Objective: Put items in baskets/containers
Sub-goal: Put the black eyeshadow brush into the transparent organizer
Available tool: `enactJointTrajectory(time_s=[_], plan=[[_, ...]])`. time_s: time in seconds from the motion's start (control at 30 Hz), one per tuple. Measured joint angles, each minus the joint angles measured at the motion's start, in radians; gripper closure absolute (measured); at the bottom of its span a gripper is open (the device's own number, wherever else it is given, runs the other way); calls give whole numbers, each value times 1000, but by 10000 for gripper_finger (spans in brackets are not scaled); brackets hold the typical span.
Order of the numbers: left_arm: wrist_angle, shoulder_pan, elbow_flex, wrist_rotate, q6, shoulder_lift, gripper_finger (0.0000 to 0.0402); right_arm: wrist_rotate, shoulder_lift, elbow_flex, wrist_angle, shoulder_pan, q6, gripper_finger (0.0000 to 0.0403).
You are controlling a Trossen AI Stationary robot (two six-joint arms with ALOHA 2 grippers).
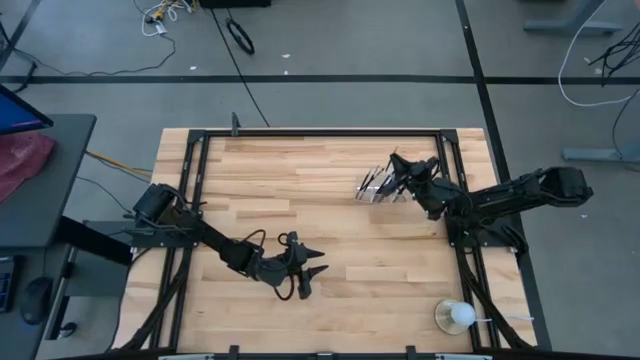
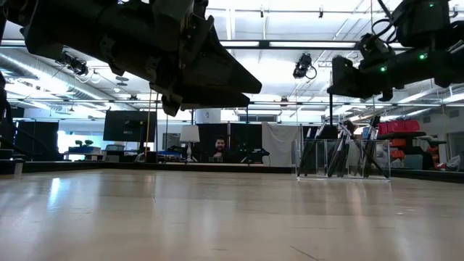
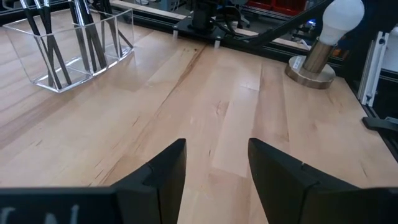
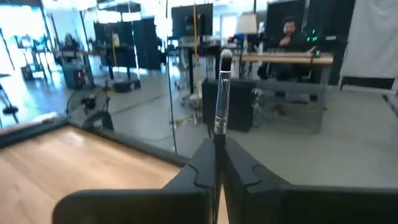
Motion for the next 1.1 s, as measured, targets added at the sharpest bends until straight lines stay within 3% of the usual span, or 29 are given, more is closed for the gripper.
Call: enactJointTrajectory(time_s=[0.23,0.5,0.63,0.83,1.1], plan=[[0,0,0,0,0,0,223,8,-24,0,127,57,-72,397],[0,0,0,0,-1,0,223,268,-48,0,122,339,-64,397],[0,0,0,0,-1,0,223,348,-47,1,23,431,61,398],[1,0,0,0,-1,0,223,425,-4,1,-195,405,337,398],[1,0,0,0,-1,0,223,421,133,1,-181,299,481,398]])
